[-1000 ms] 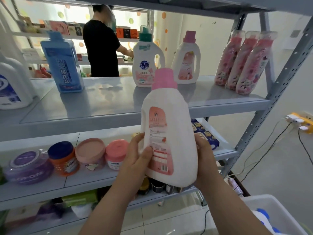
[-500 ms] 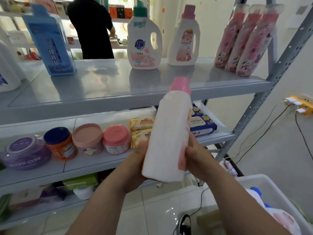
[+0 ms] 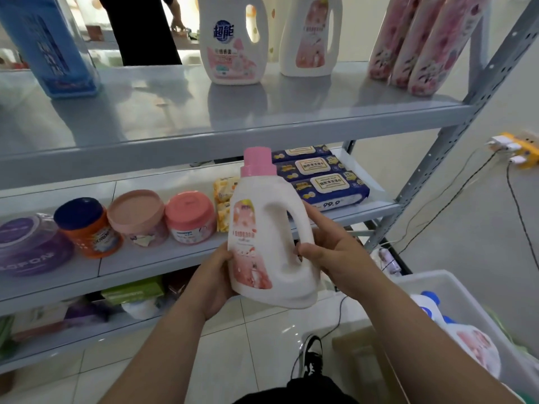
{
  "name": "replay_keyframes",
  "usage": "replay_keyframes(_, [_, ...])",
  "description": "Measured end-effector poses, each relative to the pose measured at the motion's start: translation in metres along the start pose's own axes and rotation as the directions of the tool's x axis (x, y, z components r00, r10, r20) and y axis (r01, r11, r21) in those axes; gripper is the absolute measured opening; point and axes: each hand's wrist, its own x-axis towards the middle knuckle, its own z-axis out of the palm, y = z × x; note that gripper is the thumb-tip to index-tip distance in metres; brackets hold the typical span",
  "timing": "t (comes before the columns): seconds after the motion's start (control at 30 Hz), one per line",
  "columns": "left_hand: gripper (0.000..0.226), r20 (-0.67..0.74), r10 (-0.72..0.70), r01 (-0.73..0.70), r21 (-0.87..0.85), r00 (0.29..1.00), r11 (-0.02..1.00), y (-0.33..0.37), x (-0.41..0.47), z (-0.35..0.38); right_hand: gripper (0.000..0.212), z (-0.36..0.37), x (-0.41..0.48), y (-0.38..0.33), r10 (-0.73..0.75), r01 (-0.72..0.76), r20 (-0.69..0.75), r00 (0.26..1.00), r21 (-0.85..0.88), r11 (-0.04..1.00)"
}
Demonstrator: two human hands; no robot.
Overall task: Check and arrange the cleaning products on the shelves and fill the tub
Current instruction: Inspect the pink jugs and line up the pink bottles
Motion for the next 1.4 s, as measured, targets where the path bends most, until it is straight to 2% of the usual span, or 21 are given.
replay_keyframes(0.07, [0.042,-0.004,0.002,-0.002,-0.023,1.0,1.0,0.0,0.001,-0.001,0.075,0.0,0.003,-0.001,0.013,-0.013,-0.02,1.0,-0.003,1.0])
replay_keyframes(0.17, [0.041,0.058,0.032,-0.027,-0.085,0.998,0.996,0.001,0.002,-0.007,0.062,-0.002,0.009,0.002,0.041,-0.026,-0.175,0.984,0.087,0.996])
replay_keyframes(0.3, [0.04,0.269,0.079,-0.026,-0.196,0.96,0.98,0.014,-0.005,-0.001,0.044,-0.009,0.021,0.013,0.123,-0.047,-0.407,0.905,0.192,0.98])
replay_keyframes(0.43, [0.08,0.463,0.088,0.004,-0.194,0.882,0.981,0.017,-0.011,0.02,0.041,-0.017,0.021,0.026,0.264,-0.093,-0.501,0.824,0.341,0.936])
replay_keyframes(0.53, [0.085,0.535,0.076,-0.004,-0.134,0.841,0.991,0.019,-0.016,0.036,0.039,-0.022,0.02,0.029,0.27,-0.06,-0.52,0.81,0.385,0.921])
replay_keyframes(0.6, [0.086,0.535,0.064,-0.009,-0.105,0.842,0.994,0.022,-0.018,0.041,0.035,-0.024,0.018,0.027,0.261,-0.053,-0.528,0.808,0.375,0.926])
replay_keyframes(0.73, [0.09,0.444,0.064,-0.059,-0.024,0.894,0.998,0.028,-0.015,0.043,0.04,-0.03,0.016,0.018,0.21,-0.022,-0.542,0.814,0.332,0.943])
replay_keyframes(0.83, [0.093,0.33,0.13,-0.174,0.106,0.935,0.979,0.04,-0.016,0.049,0.038,-0.033,0.014,-0.001,0.137,0.077,-0.565,0.814,0.339,0.938])
replay_keyframes(0.9, [0.089,0.256,0.228,-0.29,0.238,0.939,0.927,0.053,-0.018,0.055,0.038,-0.034,0.016,-0.02,0.053,0.155,-0.577,0.815,0.305,0.94])
replay_keyframes(1.0, [0.075,0.198,0.389,-0.435,0.355,0.9,0.828,0.078,-0.02,0.065,0.04,-0.039,0.023,-0.052,-0.082,0.25,-0.562,0.823,0.228,0.941])
replay_keyframes(1.07, [0.061,0.175,0.49,-0.519,0.366,0.854,0.773,0.097,-0.019,0.076,0.041,-0.045,0.03,-0.071,-0.168,0.288,-0.533,0.83,0.151,0.946])
replay_keyframes(1.13, [0.055,0.178,0.56,-0.585,0.341,0.809,0.736,0.114,-0.015,0.086,0.045,-0.054,0.038,-0.087,-0.262,0.3,-0.483,0.835,0.002,0.954])
replay_keyframes(1.3, [0.059,0.199,0.653,-0.656,0.47,0.73,0.591,0.155,0.011,0.111,0.065,-0.088,0.066,-0.13,-0.393,0.297,-0.326,0.86,-0.307,0.904])
replay_keyframes(1.4, [0.06,0.206,0.717,-0.665,0.599,0.666,0.446,0.177,0.035,0.132,0.075,-0.11,0.09,-0.156,-0.434,0.292,-0.332,0.837,-0.4,0.869])
